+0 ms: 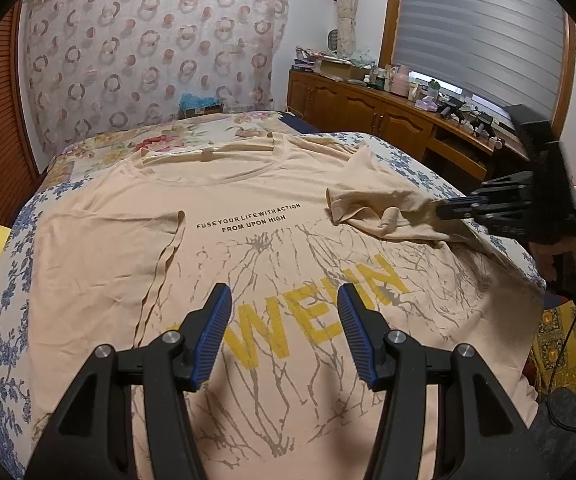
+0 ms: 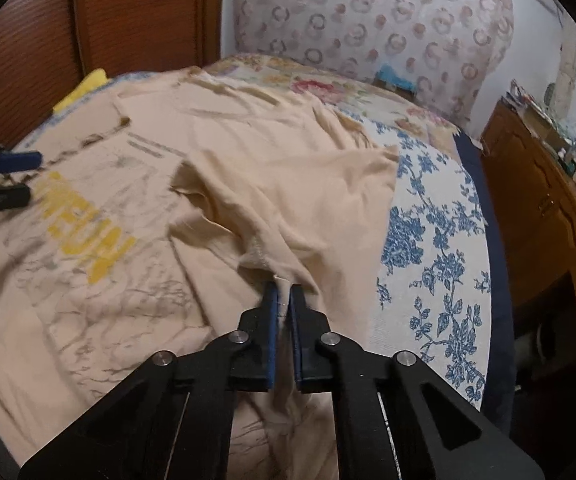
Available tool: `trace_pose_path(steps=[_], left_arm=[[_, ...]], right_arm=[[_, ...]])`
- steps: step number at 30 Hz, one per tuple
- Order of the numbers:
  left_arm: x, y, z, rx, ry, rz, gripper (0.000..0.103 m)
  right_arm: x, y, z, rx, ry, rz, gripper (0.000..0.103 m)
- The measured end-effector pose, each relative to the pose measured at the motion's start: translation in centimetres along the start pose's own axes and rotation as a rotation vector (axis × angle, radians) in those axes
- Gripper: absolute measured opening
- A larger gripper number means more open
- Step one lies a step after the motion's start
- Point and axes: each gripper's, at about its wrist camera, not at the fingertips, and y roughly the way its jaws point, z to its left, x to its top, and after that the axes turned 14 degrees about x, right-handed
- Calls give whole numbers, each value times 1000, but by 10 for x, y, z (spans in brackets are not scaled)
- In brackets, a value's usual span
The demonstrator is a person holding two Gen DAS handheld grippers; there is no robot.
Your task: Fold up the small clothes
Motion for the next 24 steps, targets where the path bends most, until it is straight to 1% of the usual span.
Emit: trace_pose_path(steps=[3, 5, 6, 9, 11, 12, 13, 14, 15, 18, 20, 22, 24], left_arm=[[0, -2, 1, 3, -5, -3, 54], [0, -2, 3, 4, -10, -5, 54], [0, -3, 4, 6, -12, -6, 54], [0, -3, 8, 10, -18, -9, 54], [1, -4, 12, 16, -25, -11, 54], [1, -5, 13, 19, -28, -12, 54], [1, -5, 15, 22, -29, -13, 54], [2, -5, 17, 28, -33, -15, 54], [3, -5, 19, 30, -36, -15, 54], [7, -3, 25, 41, -37, -15, 54], [13, 0, 25, 44, -24, -15, 54], [23, 7, 22, 22, -10, -4, 54], [31, 16, 18, -4, 3, 11, 54]], right_arm=[[-2, -20, 13, 66, -4, -52, 2], [-3, -28, 21, 97, -11, -69, 2], [-4, -31, 26, 127, -11, -74, 2], [-9, -31, 39, 171, -31, -53, 2], [-12, -27, 43, 196, -23, -32, 2], [-14, -26, 44, 201, -19, -27, 4], [-16, -24, 44, 204, -14, -19, 7], [-16, -23, 45, 201, -16, -11, 16], [-16, -21, 45, 196, -18, -9, 21], [-11, -21, 40, 179, -15, -23, 25], [-4, -21, 36, 176, -18, -40, 25], [3, -19, 30, 168, -20, -54, 25], [7, -15, 20, 133, -6, -57, 25]])
